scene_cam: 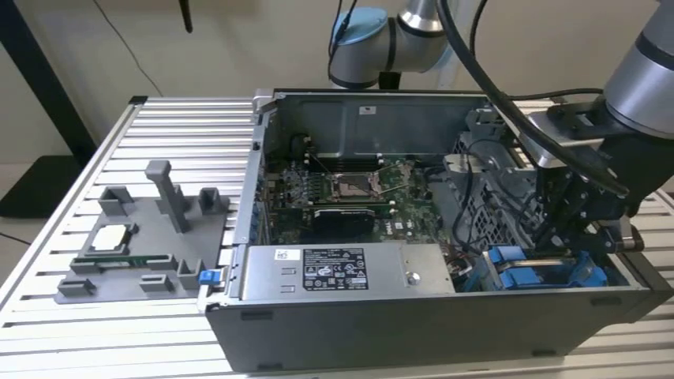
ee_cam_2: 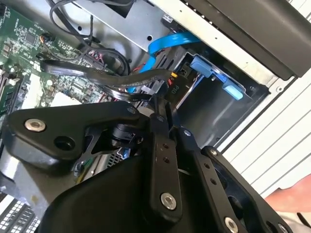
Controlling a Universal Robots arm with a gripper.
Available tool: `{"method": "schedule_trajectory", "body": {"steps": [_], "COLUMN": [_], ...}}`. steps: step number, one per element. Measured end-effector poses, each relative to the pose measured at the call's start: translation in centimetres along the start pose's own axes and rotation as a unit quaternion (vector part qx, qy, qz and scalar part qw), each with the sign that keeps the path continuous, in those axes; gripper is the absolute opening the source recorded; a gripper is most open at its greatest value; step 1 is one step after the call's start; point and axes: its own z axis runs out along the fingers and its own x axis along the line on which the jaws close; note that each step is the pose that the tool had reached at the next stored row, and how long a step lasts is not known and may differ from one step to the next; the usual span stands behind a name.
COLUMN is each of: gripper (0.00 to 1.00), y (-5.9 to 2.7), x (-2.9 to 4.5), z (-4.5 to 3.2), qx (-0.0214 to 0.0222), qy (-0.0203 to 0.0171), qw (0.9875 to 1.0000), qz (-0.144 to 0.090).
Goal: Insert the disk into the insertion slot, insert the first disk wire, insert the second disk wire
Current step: 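Insert the second disk wire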
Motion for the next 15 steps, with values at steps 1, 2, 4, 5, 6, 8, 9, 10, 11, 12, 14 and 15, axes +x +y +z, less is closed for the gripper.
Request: {"method": "schedule_trajectory", "body": {"steps": [1, 2, 4, 5, 6, 8, 9, 10, 11, 12, 14, 15], "gripper": [1.0, 1.0, 1.0, 1.0, 1.0, 1.0, 1.0, 1.0, 1.0, 1.0, 1.0, 1.0], "y": [0.0, -0.01, -0.05, -0.06, -0.07, -0.08, -0.09, -0.09, -0.09, -0.09, -0.1, -0.1], "x": [-0.01, -0.03, -0.09, -0.12, -0.15, -0.17, -0.18, -0.19, -0.2, -0.22, -0.24, -0.25], "z": [-0.13, -0.46, -1.4, -1.86, -2.26, -2.63, -2.74, -2.9, -3.06, -3.27, -3.68, -3.83], "qx": [0.0001, 0.0001, 0.0, 0.0, 0.0, 0.0, 0.0, 0.0, 0.0, -0.0001, -0.0005, -0.0006], "qy": [-0.0014, -0.0018, -0.0016, -0.0016, -0.0016, -0.0015, -0.0015, -0.0015, -0.0016, -0.0016, -0.0015, -0.0016], "qw": [1.0, 1.0, 1.0, 1.0, 1.0, 1.0, 1.0, 1.0, 1.0, 1.0, 1.0, 1.0], "qz": [0.0, 0.0, 0.0, 0.0, 0.0, 0.0, 0.0, 0.0, 0.0, 0.0, 0.0, 0.0]}}
